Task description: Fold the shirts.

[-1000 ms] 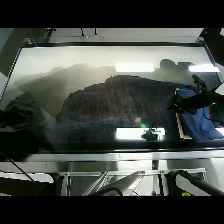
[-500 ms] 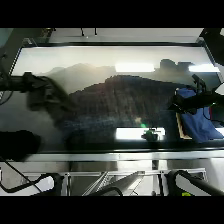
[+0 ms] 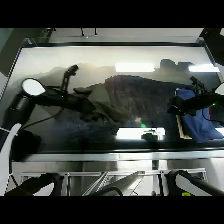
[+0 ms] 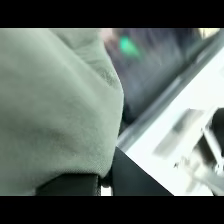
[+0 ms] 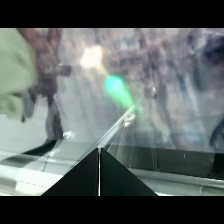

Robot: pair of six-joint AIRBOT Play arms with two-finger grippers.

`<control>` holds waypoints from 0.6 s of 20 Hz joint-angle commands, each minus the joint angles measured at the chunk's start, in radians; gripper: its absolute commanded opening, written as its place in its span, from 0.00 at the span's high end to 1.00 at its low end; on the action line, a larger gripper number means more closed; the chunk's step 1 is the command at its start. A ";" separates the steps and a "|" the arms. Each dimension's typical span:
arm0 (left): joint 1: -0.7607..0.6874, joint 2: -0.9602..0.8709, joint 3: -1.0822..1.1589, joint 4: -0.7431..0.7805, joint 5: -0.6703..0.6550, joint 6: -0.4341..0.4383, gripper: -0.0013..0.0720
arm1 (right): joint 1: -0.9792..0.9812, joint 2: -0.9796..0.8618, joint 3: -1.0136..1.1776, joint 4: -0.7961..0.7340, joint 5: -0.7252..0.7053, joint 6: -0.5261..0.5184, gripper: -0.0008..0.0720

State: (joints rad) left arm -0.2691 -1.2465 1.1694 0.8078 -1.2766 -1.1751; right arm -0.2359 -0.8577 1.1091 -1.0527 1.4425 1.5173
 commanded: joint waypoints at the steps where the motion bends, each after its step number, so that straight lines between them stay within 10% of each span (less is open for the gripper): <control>1: -0.063 -0.046 -0.035 0.021 -0.061 -0.021 0.94 | 0.001 -0.021 0.000 0.003 0.031 0.000 0.96; 3: -0.045 -0.061 -0.035 0.021 -0.101 -0.050 0.02 | 0.001 -0.039 0.000 0.013 0.031 -0.010 0.95; 5: 0.007 -0.061 -0.031 0.022 -0.116 -0.065 0.02 | 0.002 -0.050 0.000 0.074 0.020 -0.072 0.92; 7: 0.082 -0.061 -0.029 0.033 -0.117 -0.065 0.02 | 0.017 -0.063 0.000 0.143 -0.018 -0.121 0.37; 12: 0.254 -0.064 -0.105 0.038 0.018 -0.063 0.02 | 0.184 -0.145 -0.024 0.156 -0.188 -0.168 0.34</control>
State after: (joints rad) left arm -0.0971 -1.3087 1.1072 0.8413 -1.3334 -1.2354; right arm -0.1371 -0.9585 1.0981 -0.9211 1.3594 1.3872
